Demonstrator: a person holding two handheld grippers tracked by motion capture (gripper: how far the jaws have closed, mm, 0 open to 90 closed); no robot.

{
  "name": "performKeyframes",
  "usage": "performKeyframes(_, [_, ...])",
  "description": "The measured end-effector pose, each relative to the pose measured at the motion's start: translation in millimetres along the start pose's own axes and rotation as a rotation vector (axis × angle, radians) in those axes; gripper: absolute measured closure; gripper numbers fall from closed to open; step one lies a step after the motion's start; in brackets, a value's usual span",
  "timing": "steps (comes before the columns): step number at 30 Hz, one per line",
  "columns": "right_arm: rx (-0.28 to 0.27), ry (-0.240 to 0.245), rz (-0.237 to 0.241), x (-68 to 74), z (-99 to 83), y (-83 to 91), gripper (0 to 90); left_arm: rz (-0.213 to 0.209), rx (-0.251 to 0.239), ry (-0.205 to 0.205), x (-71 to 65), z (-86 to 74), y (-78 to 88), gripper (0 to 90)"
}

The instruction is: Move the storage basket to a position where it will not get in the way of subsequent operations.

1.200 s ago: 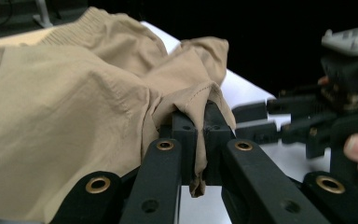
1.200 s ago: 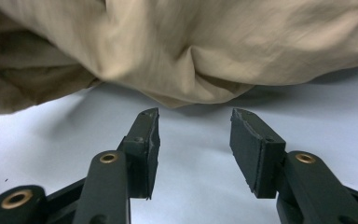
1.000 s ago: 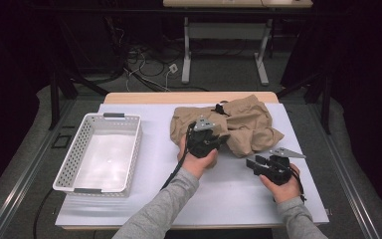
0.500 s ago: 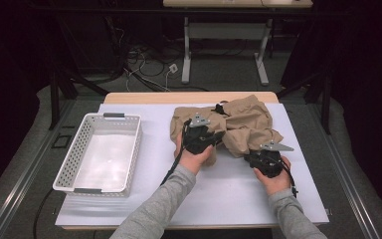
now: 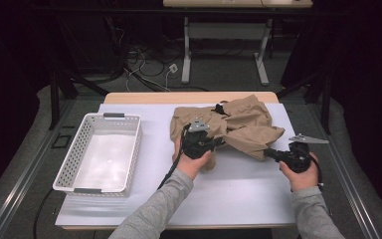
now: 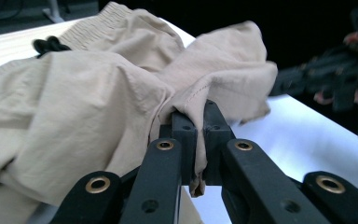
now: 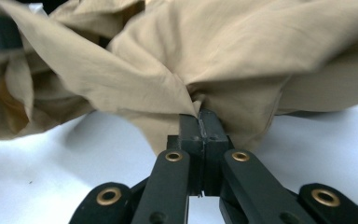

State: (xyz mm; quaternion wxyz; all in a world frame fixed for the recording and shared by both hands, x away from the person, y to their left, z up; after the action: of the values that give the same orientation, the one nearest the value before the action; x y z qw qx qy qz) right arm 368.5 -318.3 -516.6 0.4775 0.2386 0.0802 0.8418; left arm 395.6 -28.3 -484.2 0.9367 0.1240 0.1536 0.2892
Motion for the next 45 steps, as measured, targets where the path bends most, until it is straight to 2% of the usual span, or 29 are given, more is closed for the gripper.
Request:
performKeyframes(2, [-0.015,-0.016,0.006,-3.4,5.7,9.9,90.0,-0.013,0.011,-0.01,-5.6,-1.9,-1.7,87.6])
performKeyframes(6, [0.026,-0.017,-0.005,-7.8,8.0,20.8,90.0,-0.035,0.044,-0.021,-16.1,-14.5,-6.6,87.6])
performKeyframes(11, [0.129,-0.005,-0.043,-16.8,-8.5,15.2,90.0,-0.044,0.088,-0.001,-17.9,-37.0,-15.4,87.6])
performKeyframes(13, [0.146,-0.005,-0.051,-19.4,-14.2,9.9,90.0,-0.037,0.106,0.001,-16.5,-44.6,-18.1,87.6])
performKeyframes(14, [0.145,-0.001,-0.054,-21.1,-16.8,6.2,90.0,-0.03,0.106,0.014,-16.0,-47.2,-19.2,87.6])
performKeyframes(16, [0.151,-0.011,-0.064,-22.8,-20.7,-1.2,90.0,-0.027,0.107,0.014,-12.9,-49.5,-19.4,87.6])
performKeyframes(17, [0.151,-0.001,-0.063,-23.6,-22.3,-5.7,90.0,-0.02,0.106,0.002,-10.6,-49.6,-19.4,87.6])
performKeyframes(18, [0.15,0.013,-0.073,-24.2,-24.3,-11.3,89.3,-0.016,0.105,0.012,-10.2,-50.1,-19.7,87.5])
performKeyframes(23, [0.137,0.057,-0.108,-24.0,-30.3,-26.8,78.1,0.011,0.103,-0.002,-4.3,-50.2,-17.2,87.6])
performKeyframes(26, [0.152,0.065,-0.119,-23.6,-35.6,-32.6,71.0,0.025,0.092,0.006,1.9,-50.3,-13.6,87.6])
performKeyframes(29, [0.138,0.066,-0.114,-21.5,-41.6,-34.3,67.2,0.041,0.084,0.03,8.5,-51.1,-9.1,87.6])
performKeyframes(32, [0.143,0.079,-0.119,-19.1,-45.3,-34.0,63.1,0.058,0.085,0.03,12.7,-53.8,-7.8,87.5])
performKeyframes(35, [0.138,0.091,-0.135,-19.0,-45.2,-30.0,60.7,0.054,0.091,0.033,13.4,-56.7,-7.2,87.5])
performKeyframes(40, [0.14,0.072,-0.175,-24.1,-49.4,-27.3,57.2,0.054,0.088,0.034,12.5,-59.5,-7.3,87.5])
performKeyframes(43, [0.133,0.051,-0.172,-24.9,-51.0,-26.7,55.8,0.047,0.09,0.039,11.3,-60.7,-6.4,87.4])
performKeyframes(45, [0.134,0.07,-0.175,-23.3,-51.9,-26.7,57.0,0.046,0.091,0.033,10.7,-61.9,-6.4,87.3])
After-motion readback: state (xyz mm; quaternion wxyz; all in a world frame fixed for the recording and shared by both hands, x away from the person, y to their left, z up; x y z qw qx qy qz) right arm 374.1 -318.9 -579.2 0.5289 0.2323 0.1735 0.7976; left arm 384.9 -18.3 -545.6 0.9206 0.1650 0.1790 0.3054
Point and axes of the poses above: each handheld gripper's, and its own axes: y roughly backward along the jaws, z roughly out of its top, x roughly to its left, the point moved 3 cm from there along -y, roughly forward along the jaws, and after that the axes turned 10 degrees about -x, right-handed, at the moved point
